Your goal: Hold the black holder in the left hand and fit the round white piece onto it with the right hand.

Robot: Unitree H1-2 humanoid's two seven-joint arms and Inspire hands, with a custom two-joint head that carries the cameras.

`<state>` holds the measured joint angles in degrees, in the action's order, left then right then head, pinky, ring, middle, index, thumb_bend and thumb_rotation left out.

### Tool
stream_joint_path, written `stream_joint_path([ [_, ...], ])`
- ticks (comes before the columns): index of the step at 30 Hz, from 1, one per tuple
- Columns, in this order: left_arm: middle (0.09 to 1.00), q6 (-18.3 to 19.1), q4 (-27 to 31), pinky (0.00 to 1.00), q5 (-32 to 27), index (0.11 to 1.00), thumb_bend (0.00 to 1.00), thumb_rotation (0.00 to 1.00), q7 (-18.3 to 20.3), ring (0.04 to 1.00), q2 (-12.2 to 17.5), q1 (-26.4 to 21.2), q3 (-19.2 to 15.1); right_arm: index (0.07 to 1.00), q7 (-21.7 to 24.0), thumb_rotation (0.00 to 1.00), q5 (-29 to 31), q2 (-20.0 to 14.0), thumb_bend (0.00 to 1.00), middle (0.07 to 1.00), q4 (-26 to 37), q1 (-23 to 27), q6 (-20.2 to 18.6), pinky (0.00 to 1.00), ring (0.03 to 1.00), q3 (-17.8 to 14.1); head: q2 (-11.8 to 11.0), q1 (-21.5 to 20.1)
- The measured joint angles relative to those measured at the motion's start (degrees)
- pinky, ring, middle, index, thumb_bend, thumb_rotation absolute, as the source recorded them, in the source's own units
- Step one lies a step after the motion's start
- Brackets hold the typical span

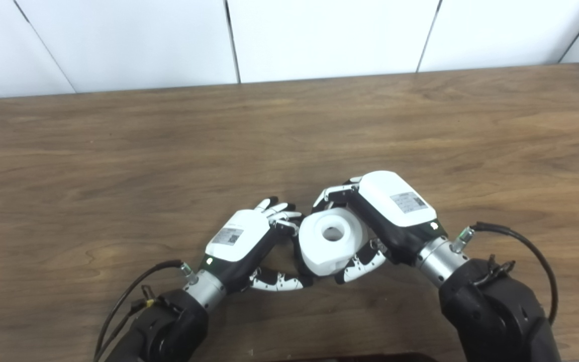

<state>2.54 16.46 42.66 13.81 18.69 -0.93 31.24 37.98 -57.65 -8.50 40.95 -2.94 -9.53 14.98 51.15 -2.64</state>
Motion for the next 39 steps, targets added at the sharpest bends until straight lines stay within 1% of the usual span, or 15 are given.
stream_joint_path([
  [6,0.813,0.0,0.0,1.0,0.1,0.488,0.52,0.06,0.1,0.916,-0.1,0.0,0.0,0.524,-1.6,0.01,0.8,-0.3,0.53,0.435,-1.0,-0.1,0.5,0.82,0.617,0.1,0.1,0.0],
  [16,0.812,0.1,0.2,1.0,0.1,0.488,0.52,0.06,0.2,0.916,-0.2,0.0,-0.1,0.523,-1.6,0.01,0.8,-0.6,0.53,0.432,-1.0,-0.1,0.4,0.82,0.608,0.4,0.7,-0.2],
  [24,0.812,0.1,0.2,1.0,0.4,0.488,0.52,0.06,0.2,0.916,-0.3,0.0,-0.1,0.52,-0.2,0.0,0.6,-0.9,0.53,0.44,-0.9,0.6,0.2,0.83,0.601,0.7,1.0,-0.1],
  [34,0.812,0.3,0.4,1.0,0.4,0.488,0.52,0.06,0.5,0.917,-0.5,0.0,-0.1,0.523,4.3,0.01,-0.9,-1.0,0.53,0.425,0.3,2.0,-1.2,0.83,0.61,0.6,1.3,-0.3],
  [39,0.811,0.7,0.6,1.0,0.6,0.488,0.52,0.06,0.7,0.916,-0.6,0.0,-0.1,0.525,4.8,0.01,-1.6,-1.0,0.53,0.434,0.6,2.1,-1.3,0.82,0.618,0.5,1.3,-0.1],
])
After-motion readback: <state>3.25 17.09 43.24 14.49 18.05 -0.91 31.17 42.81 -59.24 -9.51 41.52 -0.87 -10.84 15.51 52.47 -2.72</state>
